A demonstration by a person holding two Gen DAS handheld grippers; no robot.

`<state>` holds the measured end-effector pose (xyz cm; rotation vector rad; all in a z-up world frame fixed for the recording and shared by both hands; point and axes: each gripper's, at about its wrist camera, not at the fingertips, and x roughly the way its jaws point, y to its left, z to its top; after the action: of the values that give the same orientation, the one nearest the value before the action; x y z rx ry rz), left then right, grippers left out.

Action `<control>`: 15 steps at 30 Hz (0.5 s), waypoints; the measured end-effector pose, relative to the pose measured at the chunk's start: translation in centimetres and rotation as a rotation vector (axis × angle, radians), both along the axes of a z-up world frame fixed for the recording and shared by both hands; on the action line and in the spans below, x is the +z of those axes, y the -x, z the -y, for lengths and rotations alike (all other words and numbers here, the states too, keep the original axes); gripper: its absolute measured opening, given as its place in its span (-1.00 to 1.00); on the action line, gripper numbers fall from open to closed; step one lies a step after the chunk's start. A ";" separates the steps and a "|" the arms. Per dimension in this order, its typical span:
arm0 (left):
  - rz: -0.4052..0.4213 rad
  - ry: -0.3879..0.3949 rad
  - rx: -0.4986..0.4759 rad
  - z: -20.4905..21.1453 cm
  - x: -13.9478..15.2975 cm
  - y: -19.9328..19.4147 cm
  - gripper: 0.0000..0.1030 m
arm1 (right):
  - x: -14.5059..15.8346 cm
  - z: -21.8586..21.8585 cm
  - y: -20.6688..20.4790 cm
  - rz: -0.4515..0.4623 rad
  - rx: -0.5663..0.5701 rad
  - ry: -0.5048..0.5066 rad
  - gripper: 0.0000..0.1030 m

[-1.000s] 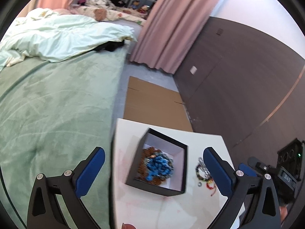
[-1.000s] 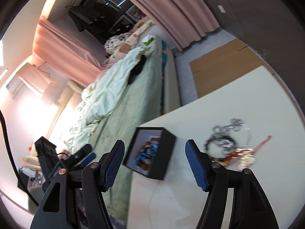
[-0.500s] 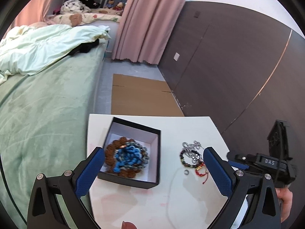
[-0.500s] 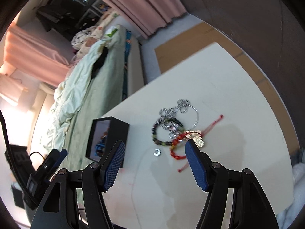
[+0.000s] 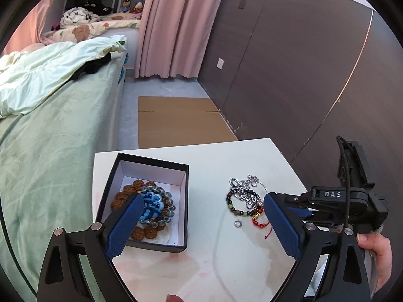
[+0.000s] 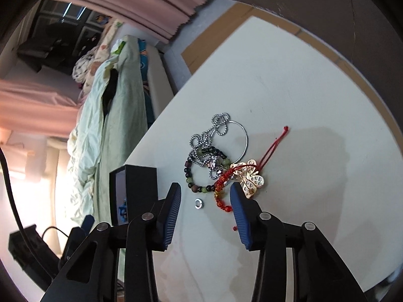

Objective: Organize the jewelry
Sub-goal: 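Grasp the red string with gold charm using the right tool and lift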

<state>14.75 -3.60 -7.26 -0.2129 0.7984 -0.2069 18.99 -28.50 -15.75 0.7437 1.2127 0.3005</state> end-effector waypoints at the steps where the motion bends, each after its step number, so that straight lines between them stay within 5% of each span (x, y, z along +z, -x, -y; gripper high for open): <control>1: 0.000 -0.001 -0.001 0.1 -0.1 -0.2 0.85 | -0.3 0.0 -0.2 -0.009 -0.010 0.000 -0.20; 8: -0.002 0.007 -0.005 0.6 -0.4 -1.4 0.84 | -1.6 0.1 -1.4 -0.054 -0.061 0.021 -0.35; 15: -0.014 0.008 -0.023 1.7 -0.9 -2.2 0.84 | -2.8 1.3 -1.5 -0.098 -0.129 -0.026 -0.87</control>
<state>16.96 -5.31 -8.18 -0.2129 0.8141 -0.2301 20.54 -29.83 -18.56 0.8638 1.2483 0.1752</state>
